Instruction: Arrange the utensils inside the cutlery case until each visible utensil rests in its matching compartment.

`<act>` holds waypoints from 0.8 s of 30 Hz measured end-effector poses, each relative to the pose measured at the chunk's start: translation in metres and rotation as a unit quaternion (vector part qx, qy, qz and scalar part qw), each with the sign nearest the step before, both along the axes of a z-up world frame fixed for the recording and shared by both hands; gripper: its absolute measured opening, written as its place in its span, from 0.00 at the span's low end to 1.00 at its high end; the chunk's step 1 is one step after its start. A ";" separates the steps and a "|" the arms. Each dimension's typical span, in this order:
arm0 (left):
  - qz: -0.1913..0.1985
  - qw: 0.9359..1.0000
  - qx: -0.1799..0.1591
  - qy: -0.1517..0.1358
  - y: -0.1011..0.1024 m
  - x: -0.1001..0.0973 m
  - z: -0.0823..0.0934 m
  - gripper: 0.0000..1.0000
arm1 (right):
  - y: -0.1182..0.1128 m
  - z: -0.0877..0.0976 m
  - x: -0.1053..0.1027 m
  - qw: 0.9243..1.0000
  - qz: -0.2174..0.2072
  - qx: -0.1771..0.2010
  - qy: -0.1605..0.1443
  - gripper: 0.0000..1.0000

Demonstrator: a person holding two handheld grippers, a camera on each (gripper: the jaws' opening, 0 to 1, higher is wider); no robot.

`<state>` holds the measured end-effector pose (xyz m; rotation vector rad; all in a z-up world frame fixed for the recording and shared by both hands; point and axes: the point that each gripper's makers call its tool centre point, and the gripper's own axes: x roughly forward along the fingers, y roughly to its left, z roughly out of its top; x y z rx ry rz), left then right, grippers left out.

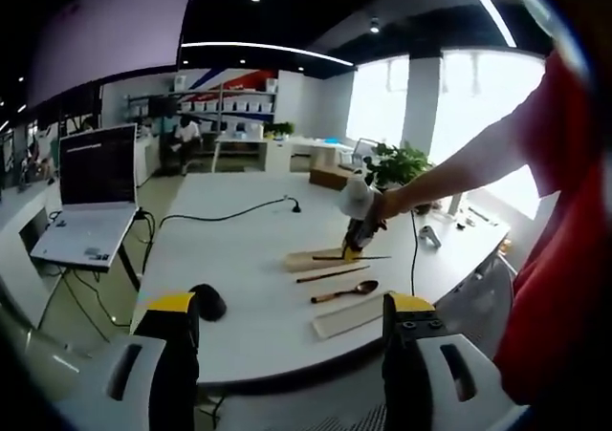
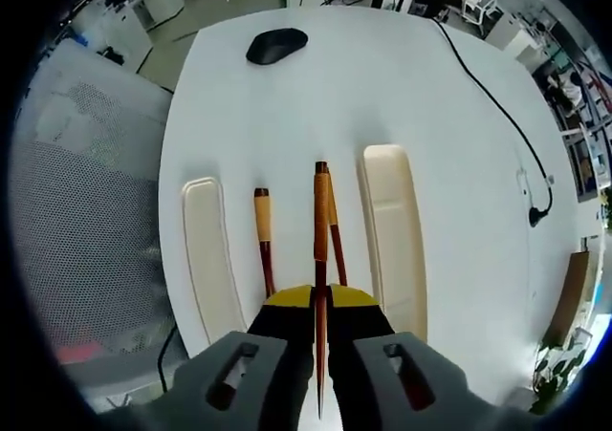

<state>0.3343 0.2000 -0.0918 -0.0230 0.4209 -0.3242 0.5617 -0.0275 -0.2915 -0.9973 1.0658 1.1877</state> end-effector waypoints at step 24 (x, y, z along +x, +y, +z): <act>0.006 1.000 -0.006 0.000 0.004 -0.001 -0.002 0.80 | 0.001 0.022 0.009 0.999 0.016 -0.019 -0.027 0.00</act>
